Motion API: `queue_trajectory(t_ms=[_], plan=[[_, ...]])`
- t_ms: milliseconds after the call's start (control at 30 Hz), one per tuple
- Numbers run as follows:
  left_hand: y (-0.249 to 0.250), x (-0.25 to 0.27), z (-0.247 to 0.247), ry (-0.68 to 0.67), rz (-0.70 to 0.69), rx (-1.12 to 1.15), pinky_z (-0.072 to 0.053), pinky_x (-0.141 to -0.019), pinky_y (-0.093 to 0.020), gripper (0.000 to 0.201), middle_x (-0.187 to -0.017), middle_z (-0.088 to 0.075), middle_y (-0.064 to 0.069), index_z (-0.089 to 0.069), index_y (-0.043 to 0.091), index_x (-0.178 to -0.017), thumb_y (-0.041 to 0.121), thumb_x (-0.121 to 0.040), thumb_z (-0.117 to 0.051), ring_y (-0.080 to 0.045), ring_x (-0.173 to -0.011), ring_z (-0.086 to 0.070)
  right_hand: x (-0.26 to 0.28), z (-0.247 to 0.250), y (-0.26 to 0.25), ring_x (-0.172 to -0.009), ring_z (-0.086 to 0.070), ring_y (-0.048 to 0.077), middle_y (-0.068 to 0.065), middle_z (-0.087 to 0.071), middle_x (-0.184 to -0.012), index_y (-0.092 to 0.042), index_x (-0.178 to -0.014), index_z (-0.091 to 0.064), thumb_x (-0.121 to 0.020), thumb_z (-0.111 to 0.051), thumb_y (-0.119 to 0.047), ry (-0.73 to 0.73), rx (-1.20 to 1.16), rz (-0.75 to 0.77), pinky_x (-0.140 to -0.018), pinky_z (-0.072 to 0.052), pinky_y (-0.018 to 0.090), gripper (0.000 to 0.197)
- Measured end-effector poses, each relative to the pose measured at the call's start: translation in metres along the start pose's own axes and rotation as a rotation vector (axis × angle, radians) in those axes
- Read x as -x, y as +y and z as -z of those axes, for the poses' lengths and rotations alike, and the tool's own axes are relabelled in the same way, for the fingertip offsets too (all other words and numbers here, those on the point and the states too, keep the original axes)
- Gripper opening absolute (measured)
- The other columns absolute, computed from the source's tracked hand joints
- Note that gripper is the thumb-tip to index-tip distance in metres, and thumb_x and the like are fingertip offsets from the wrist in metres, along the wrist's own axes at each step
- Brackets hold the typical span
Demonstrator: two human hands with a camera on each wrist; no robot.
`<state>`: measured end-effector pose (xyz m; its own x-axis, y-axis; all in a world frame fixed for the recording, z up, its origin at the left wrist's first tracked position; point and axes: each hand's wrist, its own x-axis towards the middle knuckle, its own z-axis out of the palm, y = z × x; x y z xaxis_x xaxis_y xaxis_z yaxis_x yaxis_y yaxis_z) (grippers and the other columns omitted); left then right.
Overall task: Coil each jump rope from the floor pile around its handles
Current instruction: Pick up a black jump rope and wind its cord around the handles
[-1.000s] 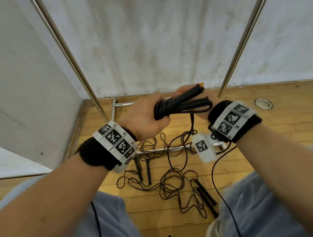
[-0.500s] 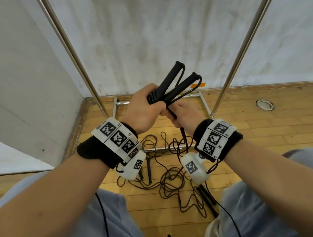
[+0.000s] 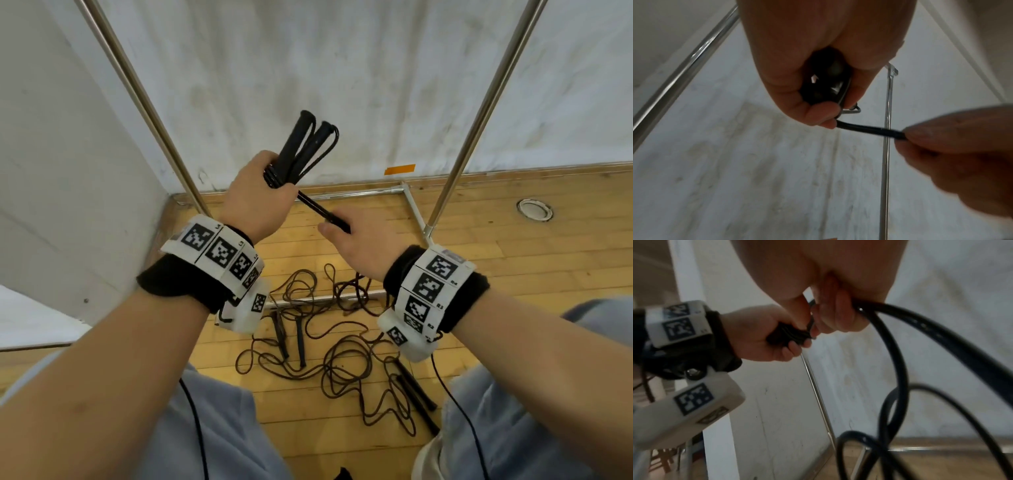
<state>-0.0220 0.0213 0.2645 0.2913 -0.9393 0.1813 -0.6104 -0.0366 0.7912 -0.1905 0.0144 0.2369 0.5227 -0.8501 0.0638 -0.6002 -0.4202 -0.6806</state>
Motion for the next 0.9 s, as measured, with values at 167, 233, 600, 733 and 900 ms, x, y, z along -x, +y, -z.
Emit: queue_trajectory(t_ms=[167, 233, 600, 733, 900], plan=[[-0.018, 0.002, -0.008, -0.108, -0.033, -0.334, -0.036, -0.048, -0.024, 0.021, -0.073, -0.055, 0.007, -0.046, 0.028, -0.094, 0.021, -0.08, -0.06, -0.011, -0.062, -0.055, -0.002, 0.008, -0.006, -0.056, -0.042, 0.007, -0.007, -0.046, -0.063, -0.02, -0.079, -0.053, -0.098, -0.042, -0.033, -0.031, 0.143, 0.002, -0.05, -0.023, 0.022, 0.026], [-0.023, 0.003, -0.015, -0.153, -0.045, -0.449, -0.033, -0.045, -0.023, 0.026, -0.073, -0.053, 0.009, -0.043, 0.03, -0.094, 0.021, -0.078, -0.062, -0.008, -0.06, -0.052, -0.001, 0.01, -0.009, -0.055, -0.042, 0.009, -0.005, -0.047, -0.062, -0.017, -0.079, -0.057, -0.098, -0.041, -0.032, -0.06, 0.152, 0.002, -0.049, -0.023, 0.023, 0.029], [-0.029, 0.009, -0.045, -0.231, -0.128, -0.67, -0.027, -0.044, -0.023, 0.026, -0.066, -0.049, 0.009, -0.038, 0.03, -0.089, 0.03, -0.078, -0.062, -0.008, -0.056, -0.047, 0.014, -0.001, -0.016, -0.057, -0.047, 0.007, -0.005, -0.051, -0.067, -0.017, -0.08, -0.056, -0.098, -0.041, -0.028, -0.143, 0.117, 0.024, -0.049, -0.028, 0.018, 0.026], [-0.03, 0.006, -0.042, -0.219, -0.122, -0.631, -0.036, -0.058, -0.022, 0.025, -0.069, -0.052, 0.008, -0.041, 0.028, -0.089, 0.035, -0.078, -0.062, -0.008, -0.058, -0.048, 0.013, 0.005, -0.011, -0.045, -0.04, 0.004, -0.009, -0.042, -0.055, -0.025, -0.06, -0.045, -0.095, -0.049, -0.027, -0.106, 0.016, 0.015, -0.044, -0.032, 0.011, 0.035], [-0.04, -0.004, -0.016, -0.12, -0.058, -0.746, -0.027, -0.045, -0.024, 0.017, -0.067, -0.045, 0.012, -0.043, 0.028, -0.091, 0.033, -0.083, -0.056, -0.005, -0.054, -0.041, 0.013, 0.019, -0.004, -0.053, -0.041, 0.004, -0.01, -0.044, -0.06, -0.032, -0.065, -0.046, -0.093, -0.051, -0.039, -0.147, 0.091, -0.002, -0.049, -0.026, 0.018, 0.03]])
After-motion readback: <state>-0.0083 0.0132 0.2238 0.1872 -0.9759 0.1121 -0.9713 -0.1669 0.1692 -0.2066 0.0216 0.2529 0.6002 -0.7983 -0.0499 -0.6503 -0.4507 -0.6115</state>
